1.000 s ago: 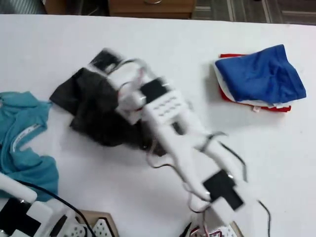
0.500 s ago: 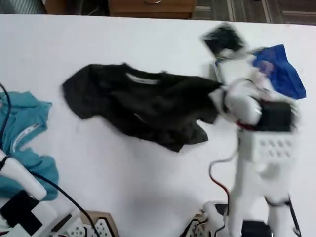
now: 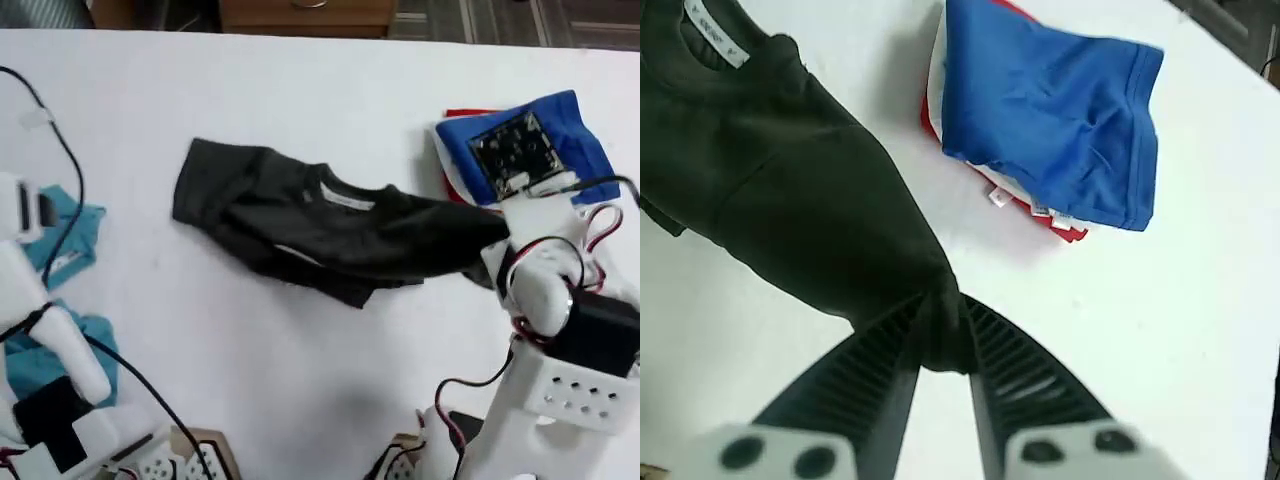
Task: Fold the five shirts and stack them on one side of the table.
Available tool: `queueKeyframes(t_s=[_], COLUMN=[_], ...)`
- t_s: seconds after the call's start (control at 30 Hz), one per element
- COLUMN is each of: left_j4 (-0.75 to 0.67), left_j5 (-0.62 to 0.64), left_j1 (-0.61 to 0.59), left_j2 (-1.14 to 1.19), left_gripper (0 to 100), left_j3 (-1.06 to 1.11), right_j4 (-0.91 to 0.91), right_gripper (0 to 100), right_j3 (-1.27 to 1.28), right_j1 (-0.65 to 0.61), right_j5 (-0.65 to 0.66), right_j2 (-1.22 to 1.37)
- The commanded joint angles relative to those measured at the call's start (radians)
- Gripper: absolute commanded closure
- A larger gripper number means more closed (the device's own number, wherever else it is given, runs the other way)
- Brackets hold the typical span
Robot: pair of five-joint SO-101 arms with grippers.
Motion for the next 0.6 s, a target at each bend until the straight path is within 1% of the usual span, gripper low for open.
queueKeyframes(t_s=[0.0,0.1,0.17,0.23,0.33,0.47,0.57], left_j4=[-0.071,-0.137,-0.157,-0.161,-0.167,-0.206,-0.247], left_j5=[0.009,0.009,0.009,0.009,0.009,0.009,0.011], left_j1=[0.089,0.135,0.146,0.155,0.203,0.282,0.293], left_j2=[-0.023,-0.023,-0.023,-0.023,-0.023,-0.023,-0.023], left_gripper=[77,77,77,77,77,77,77], left_j3=[0.076,0.168,0.208,0.234,0.277,0.355,0.398], right_j4=[0.005,-0.039,-0.114,-0.196,-0.269,-0.272,-0.274], right_gripper=[97.8,97.8,97.8,97.8,97.8,97.8,97.8], right_j3=[0.092,0.21,0.29,0.347,0.387,0.387,0.385], right_j1=[0.056,0.177,0.269,0.332,0.372,0.398,0.461], right_j5=[0.008,0.008,0.009,0.014,0.014,0.008,-0.009], right_j2=[-0.05,-0.068,-0.074,-0.073,-0.077,-0.079,-0.079])
